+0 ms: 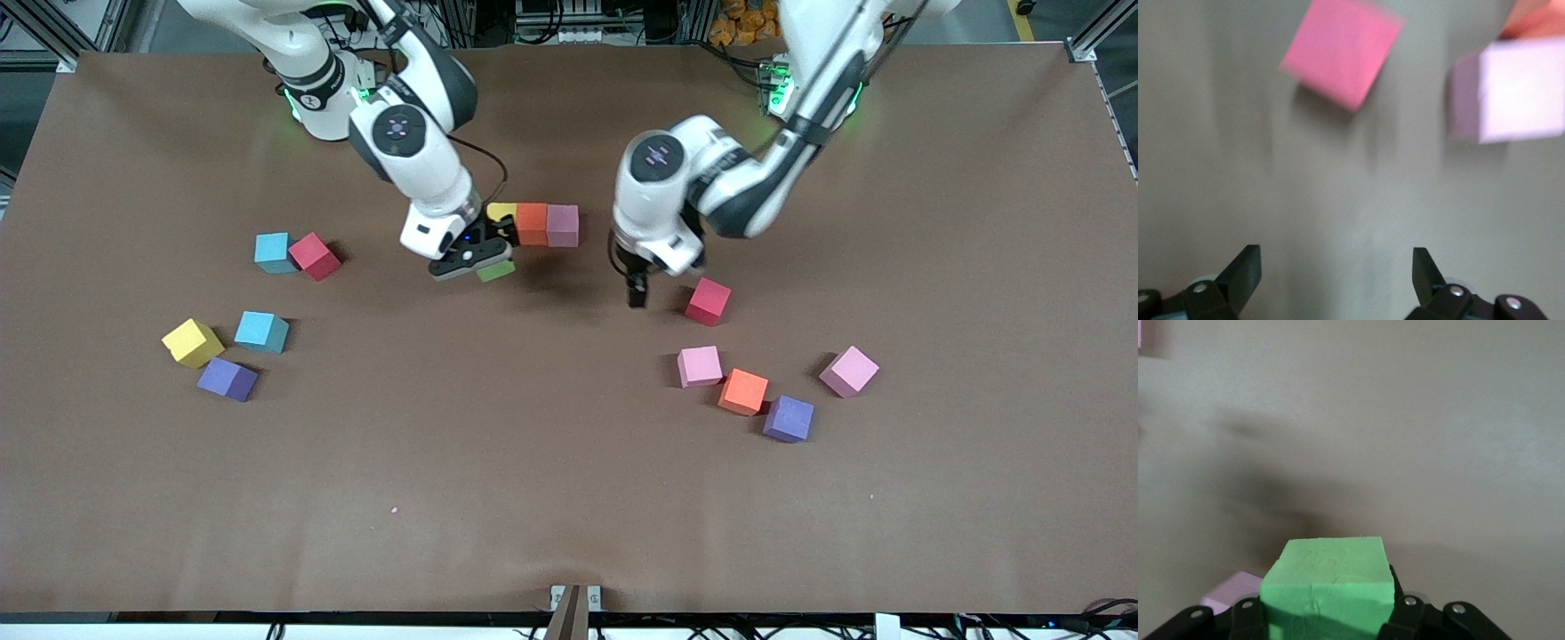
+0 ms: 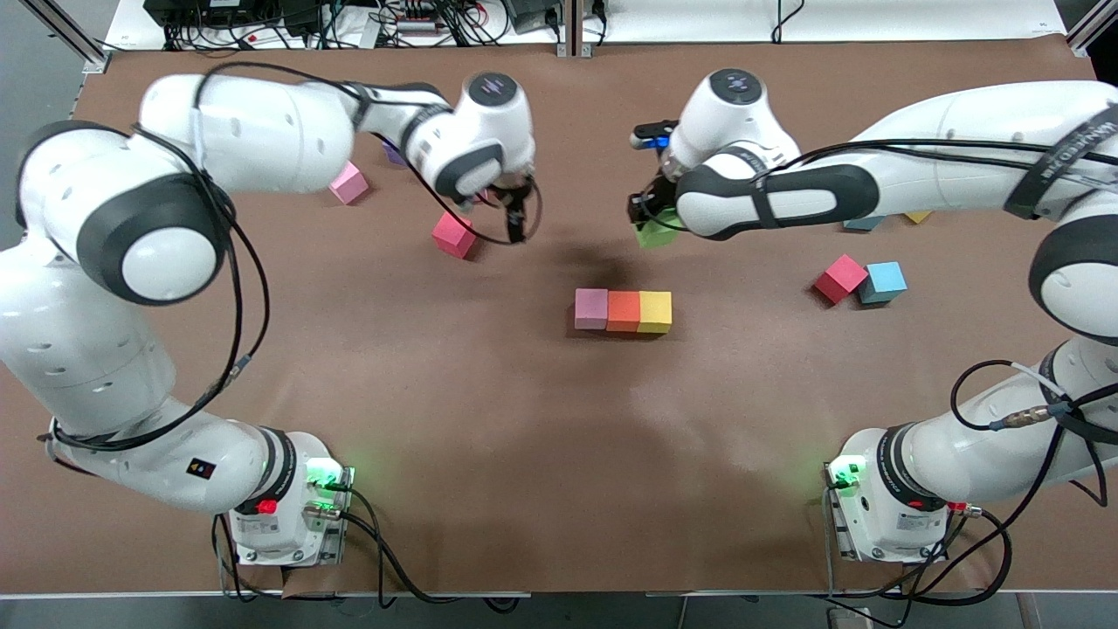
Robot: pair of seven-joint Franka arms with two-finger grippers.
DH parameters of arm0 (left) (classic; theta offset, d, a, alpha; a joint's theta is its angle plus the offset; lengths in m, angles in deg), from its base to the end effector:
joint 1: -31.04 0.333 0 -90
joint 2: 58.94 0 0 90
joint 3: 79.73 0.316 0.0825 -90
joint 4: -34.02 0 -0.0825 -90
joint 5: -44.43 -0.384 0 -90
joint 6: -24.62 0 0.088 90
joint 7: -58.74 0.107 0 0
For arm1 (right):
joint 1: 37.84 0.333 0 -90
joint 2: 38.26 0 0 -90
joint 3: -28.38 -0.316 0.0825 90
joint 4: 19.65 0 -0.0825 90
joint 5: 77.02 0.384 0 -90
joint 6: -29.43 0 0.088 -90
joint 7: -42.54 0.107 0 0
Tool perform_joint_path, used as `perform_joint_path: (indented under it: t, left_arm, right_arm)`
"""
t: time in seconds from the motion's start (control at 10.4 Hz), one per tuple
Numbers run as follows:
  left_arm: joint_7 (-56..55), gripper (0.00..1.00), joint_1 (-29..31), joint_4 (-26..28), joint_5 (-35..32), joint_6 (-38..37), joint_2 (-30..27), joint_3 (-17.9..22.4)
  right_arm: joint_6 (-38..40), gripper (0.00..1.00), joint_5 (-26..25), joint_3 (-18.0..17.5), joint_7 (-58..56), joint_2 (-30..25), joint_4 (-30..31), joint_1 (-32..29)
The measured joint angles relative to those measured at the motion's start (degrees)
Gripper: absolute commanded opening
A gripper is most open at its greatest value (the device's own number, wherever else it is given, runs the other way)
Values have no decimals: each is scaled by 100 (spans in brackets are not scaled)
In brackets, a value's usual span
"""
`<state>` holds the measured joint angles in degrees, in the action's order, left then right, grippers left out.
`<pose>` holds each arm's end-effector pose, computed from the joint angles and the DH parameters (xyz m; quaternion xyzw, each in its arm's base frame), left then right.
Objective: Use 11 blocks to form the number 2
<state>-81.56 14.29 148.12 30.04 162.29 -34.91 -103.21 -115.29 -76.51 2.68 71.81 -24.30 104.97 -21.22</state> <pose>0.4738 -0.3865 0.2692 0.6974 0.7164 0.0046 0.0189 0.4253 0.3825 0.3029 -0.9913 -0.1006 -0.0209 0.0825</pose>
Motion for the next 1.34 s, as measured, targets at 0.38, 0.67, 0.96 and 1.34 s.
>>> perform_joint_path:
  t: [0.38,0.67,0.96,1.34]
  left_arm:
    - [1482,100,1047,-84,-6,-41,-4,8]
    - [2804,100,1295,170,-15,-67,-10,-24]
    - [3759,100,1712,720,-15,-26,-143,-530]
    - [4025,100,3295,1447,-16,17,-322,-2076]
  right_arm:
    - [415,29,-254,1130,1654,760,-1029,1565]
    - [539,28,-420,1415,1975,1385,-1466,2018]
    - [537,27,-435,1536,2049,1700,-1565,2232]
    - [573,27,-434,1541,2249,1732,-1717,2323]
